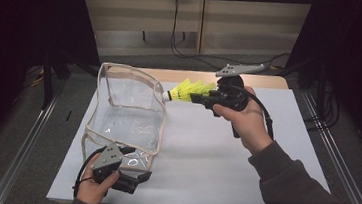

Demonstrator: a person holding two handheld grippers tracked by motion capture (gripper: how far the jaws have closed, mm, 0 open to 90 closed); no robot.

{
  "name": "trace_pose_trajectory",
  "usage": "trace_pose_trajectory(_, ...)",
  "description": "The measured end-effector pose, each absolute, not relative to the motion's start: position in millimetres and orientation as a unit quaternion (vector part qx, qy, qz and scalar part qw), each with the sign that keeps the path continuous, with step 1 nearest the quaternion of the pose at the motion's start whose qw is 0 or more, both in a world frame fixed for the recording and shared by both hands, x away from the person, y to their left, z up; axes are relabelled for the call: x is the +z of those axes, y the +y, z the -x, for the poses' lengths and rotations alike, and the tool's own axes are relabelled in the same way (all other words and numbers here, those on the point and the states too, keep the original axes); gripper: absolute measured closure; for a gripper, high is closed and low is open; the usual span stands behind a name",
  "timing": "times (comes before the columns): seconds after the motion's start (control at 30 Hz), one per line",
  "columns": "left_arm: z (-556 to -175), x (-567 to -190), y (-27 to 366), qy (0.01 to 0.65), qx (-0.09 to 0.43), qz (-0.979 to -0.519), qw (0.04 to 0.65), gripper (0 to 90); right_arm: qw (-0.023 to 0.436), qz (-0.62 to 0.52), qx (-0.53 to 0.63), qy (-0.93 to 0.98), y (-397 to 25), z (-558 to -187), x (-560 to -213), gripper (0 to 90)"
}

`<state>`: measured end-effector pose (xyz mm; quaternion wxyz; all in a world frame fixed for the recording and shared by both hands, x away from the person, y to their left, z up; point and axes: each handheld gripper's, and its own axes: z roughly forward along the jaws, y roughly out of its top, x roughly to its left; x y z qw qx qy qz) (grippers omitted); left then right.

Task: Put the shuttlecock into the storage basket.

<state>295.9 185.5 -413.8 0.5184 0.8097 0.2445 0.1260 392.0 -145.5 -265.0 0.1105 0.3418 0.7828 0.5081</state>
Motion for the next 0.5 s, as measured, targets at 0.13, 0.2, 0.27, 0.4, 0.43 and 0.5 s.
trace_pose_trajectory(0.13, -296, -414, 185, 0.245, 0.125, -0.81, 0.519, 3.1, 0.112, -0.338, 0.511, 0.782, -140, -393, -261, 79.8)
trace_pose_trajectory(0.2, -296, -414, 185, 0.245, 0.125, -0.809, 0.519, 3.1, 0.111, -0.336, 0.508, 0.786, -138, -394, -261, 79.8)
trace_pose_trajectory(0.27, -296, -414, 185, 0.245, 0.125, -0.809, 0.519, 3.1, 0.11, -0.334, 0.503, 0.79, -135, -394, -261, 79.8)
trace_pose_trajectory(0.4, -296, -414, 185, 0.245, 0.125, -0.809, 0.519, 3.1, 0.109, -0.325, 0.497, 0.798, -129, -393, -258, 79.8)
trace_pose_trajectory(0.43, -296, -414, 185, 0.245, 0.125, -0.809, 0.519, 3.1, 0.108, -0.323, 0.496, 0.799, -128, -393, -257, 79.8)
trace_pose_trajectory(0.5, -296, -414, 185, 0.245, 0.125, -0.809, 0.519, 3.1, 0.109, -0.317, 0.491, 0.804, -125, -393, -256, 79.8)
